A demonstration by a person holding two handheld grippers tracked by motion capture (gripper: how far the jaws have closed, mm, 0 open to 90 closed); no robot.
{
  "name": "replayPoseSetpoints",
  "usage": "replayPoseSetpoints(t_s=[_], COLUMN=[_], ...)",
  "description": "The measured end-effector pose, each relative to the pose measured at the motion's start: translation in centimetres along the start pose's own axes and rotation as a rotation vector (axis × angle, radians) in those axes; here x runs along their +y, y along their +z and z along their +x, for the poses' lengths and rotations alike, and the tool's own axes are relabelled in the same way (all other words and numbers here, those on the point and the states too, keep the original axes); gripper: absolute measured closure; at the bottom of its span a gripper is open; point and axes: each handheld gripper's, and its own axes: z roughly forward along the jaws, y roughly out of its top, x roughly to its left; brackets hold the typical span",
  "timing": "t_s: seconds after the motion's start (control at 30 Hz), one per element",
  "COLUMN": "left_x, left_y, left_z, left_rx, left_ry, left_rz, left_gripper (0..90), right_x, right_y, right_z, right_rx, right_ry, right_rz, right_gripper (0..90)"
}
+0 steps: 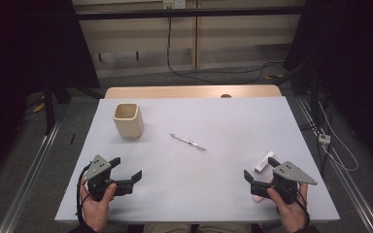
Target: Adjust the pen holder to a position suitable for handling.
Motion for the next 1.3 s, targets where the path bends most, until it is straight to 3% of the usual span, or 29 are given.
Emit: replayPoseSetpoints(t_s=[0.2,0.33,0.37,0.43,0.6,0.8,0.87,0.97,1.07,1.3], left_x=[0.0,0.1,0.3,0.5,1.3,2.4,2.8,3.7,4.4,6.9], left_y=[0.6,0.9,1.0,1.0,1.2,1.7,1.8,2.2,2.5,3.5], left_z=[0.0,-0.1,0.1,0.1,0.7,1.9,2.2,2.9,3.4,5.9], left_rx=[-0.014,-0.011,-0.005,0.056,0.041,-0.031,-0.023,-0.034,-0.032,0.002], left_ry=[-0.01,0.009,0.019,0.014,0.018,-0.006,0.001,0.013,0.02,-0.024], left_rz=[0.033,0.058,0.061,0.04,0.044,0.043,0.049,0.096,0.094,0.138], left_gripper=[4.7,5.1,5.3,6.2,7.5,8.5,8.2,5.9,6.2,7.1], right_x=[0.0,-0.1,-0.1,-0.1,-0.1,0.0,0.0,0.0,0.0,0.0], right_y=[0.0,0.0,0.1,0.1,0.2,0.2,0.2,0.2,0.3,0.4], right_z=[-0.1,-0.1,-0.2,-0.1,-0.1,0.0,0.0,-0.1,-0.1,0.1], right_rx=[0.009,0.004,0.007,0.01,0.012,0.007,0.005,0.0,-0.002,0.004], right_ry=[0.001,0.005,-0.001,-0.002,-0.003,-0.003,-0.004,-0.003,0.002,-0.005], right_rz=[0.0,0.0,-0.001,0.003,0.003,0.004,0.005,0.008,0.007,0.013], right_gripper=[5.9,5.0,4.9,4.9,4.6,4.5,4.5,4.5,4.5,4.5])
